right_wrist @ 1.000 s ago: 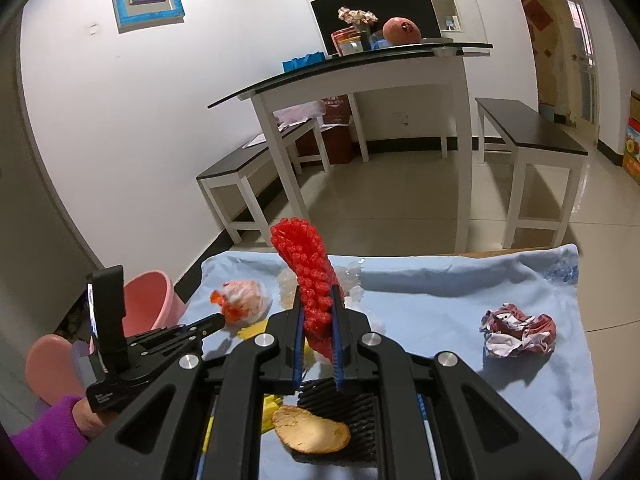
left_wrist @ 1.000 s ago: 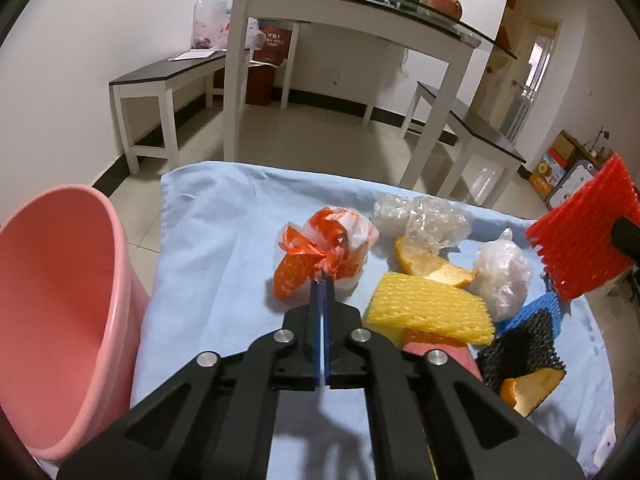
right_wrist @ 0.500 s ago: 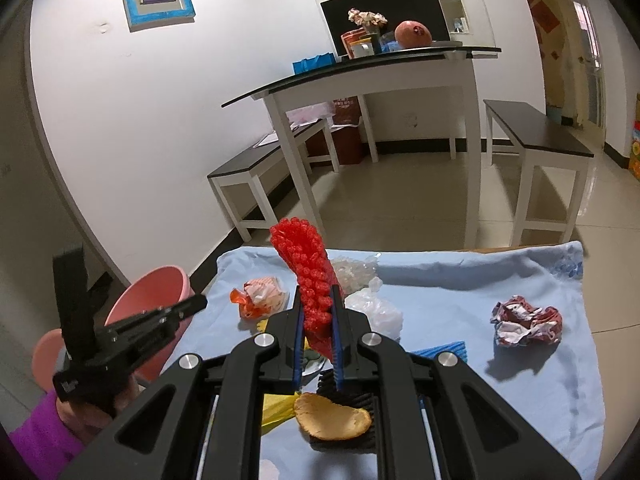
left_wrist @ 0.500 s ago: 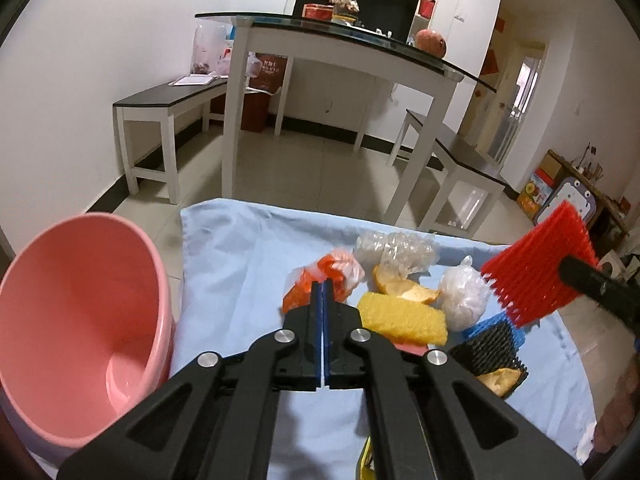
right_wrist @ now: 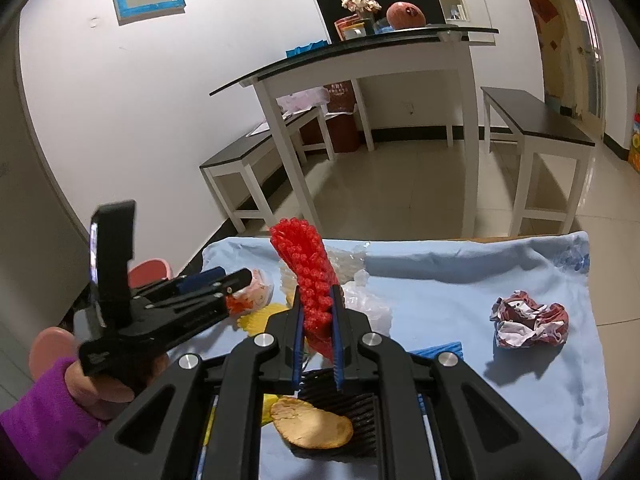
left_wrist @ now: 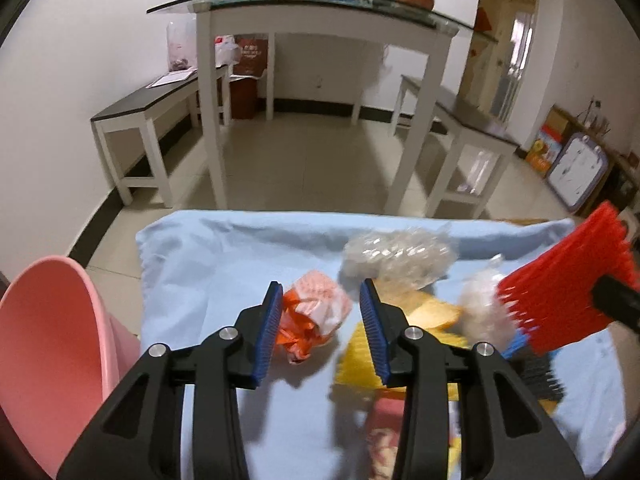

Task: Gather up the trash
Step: 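Lift the red mesh net with the right gripper while the left gripper lifts the orange wrapper, then carry both items over the pink bucket and open both grippers to drop them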

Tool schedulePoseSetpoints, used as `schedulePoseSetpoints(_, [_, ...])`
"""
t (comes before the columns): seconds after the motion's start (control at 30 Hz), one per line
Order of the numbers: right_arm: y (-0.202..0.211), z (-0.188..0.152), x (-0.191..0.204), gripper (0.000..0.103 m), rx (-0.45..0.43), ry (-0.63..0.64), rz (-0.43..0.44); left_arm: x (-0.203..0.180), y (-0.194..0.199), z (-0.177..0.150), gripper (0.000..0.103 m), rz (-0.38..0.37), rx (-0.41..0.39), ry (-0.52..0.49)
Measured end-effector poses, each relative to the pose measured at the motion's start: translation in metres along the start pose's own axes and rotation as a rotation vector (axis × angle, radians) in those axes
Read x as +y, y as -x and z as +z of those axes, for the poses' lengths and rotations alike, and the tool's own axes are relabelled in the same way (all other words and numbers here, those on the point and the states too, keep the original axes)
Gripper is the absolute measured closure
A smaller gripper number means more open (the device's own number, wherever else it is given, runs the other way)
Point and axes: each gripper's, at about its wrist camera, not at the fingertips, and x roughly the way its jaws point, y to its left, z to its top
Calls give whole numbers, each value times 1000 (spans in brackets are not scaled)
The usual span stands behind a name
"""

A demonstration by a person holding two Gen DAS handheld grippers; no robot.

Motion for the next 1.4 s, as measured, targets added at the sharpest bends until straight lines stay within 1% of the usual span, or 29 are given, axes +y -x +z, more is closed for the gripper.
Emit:
schedulePoseSetpoints(0.1, [-3,-1,0,93,6,-3,4,4,-1,-3,63,20,-12,2])
schedulePoseSetpoints(0.13, [-4,0,-1,93,7,-4,6,6,0,-4,65,16,-20,11])
schedulePoseSetpoints(0.2, [-4,1,0,93,8,-4,10,7,2,-5,73,21,-26,17])
schedulePoseSetpoints(0.33, [0,1,5,93,-1,7,17,10,15,-9,78,19,-49,24])
schedulePoseSetpoints(0.47, [8,0,7,93,-12,9,27,14,40,-10,80,0,-88,49])
schedulePoseSetpoints(0.53, [11,0,10,93,-17,9,41,15,59,-13,80,-10,-113,59])
schedulePoseSetpoints(0.67, [17,-1,27,93,-26,22,82,22,92,-17,80,-10,-158,77])
schedulePoseSetpoints(0.77, [16,2,47,92,-23,41,126,31,112,-21,80,2,-182,99])
schedulePoseSetpoints(0.87, [14,4,68,92,-13,60,170,43,133,-27,80,33,-210,120])
schedulePoseSetpoints(1.03, [0,9,113,92,5,88,261,70,159,-37,80,117,-230,164])
schedulePoseSetpoints(1.2, [-17,10,161,92,27,124,344,101,171,-48,80,199,-221,227])
schedulePoseSetpoints(1.4, [-41,2,210,92,62,158,397,140,173,-60,79,286,-190,300])
